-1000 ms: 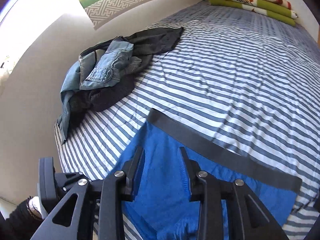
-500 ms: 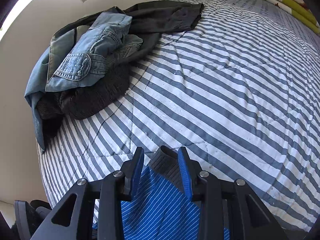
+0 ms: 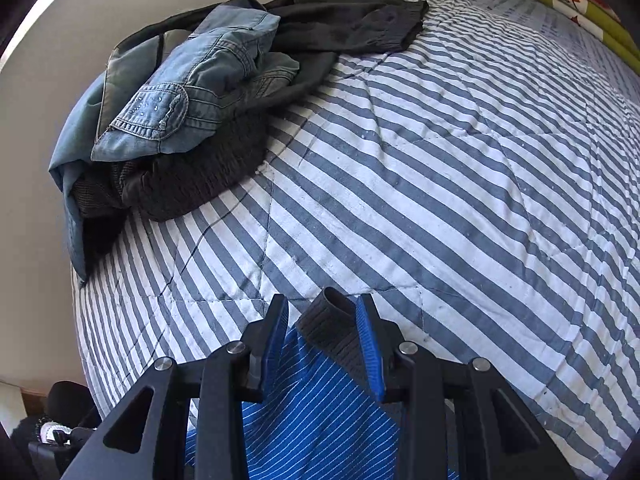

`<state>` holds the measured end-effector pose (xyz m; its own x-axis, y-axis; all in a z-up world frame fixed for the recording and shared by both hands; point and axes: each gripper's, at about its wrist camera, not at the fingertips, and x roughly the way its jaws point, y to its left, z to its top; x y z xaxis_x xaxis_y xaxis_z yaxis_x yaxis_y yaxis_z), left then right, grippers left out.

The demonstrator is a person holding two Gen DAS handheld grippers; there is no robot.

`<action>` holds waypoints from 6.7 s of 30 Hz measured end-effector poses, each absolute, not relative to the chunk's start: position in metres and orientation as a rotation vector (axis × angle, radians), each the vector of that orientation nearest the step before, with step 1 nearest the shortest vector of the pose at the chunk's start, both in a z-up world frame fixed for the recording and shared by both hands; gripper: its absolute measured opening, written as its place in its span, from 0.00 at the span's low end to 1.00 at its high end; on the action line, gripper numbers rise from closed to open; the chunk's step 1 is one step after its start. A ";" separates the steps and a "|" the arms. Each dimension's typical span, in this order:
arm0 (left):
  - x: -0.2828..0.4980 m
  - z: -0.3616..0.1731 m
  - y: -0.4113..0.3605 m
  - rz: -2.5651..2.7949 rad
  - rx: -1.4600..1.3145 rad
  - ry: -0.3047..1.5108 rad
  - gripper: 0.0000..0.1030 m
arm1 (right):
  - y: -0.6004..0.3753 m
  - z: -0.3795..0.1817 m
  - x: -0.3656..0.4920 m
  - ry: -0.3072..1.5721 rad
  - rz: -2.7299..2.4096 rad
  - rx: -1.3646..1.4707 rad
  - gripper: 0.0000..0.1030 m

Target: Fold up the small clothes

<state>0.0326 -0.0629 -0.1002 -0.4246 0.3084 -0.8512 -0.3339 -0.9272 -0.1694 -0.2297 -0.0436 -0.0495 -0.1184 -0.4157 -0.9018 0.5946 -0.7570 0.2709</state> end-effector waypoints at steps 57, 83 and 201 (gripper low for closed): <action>0.047 -0.094 -0.108 2.431 -1.378 -0.101 0.01 | -0.049 -0.066 -0.215 0.383 -1.867 1.494 0.00; 0.050 -0.096 -0.113 2.420 -1.390 -0.113 0.01 | -0.054 -0.059 -0.231 0.271 -1.850 1.505 0.17; 0.024 -0.038 -0.063 2.425 -1.327 -0.186 0.05 | 0.277 -0.026 -0.101 -0.146 -2.573 1.607 0.30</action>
<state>0.0237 -0.0634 -0.0378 -0.4886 0.3793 -0.7857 -0.2553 -0.9233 -0.2870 -0.1013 0.2775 -0.0257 -0.4361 -0.1394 -0.8891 0.0380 -0.9899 0.1366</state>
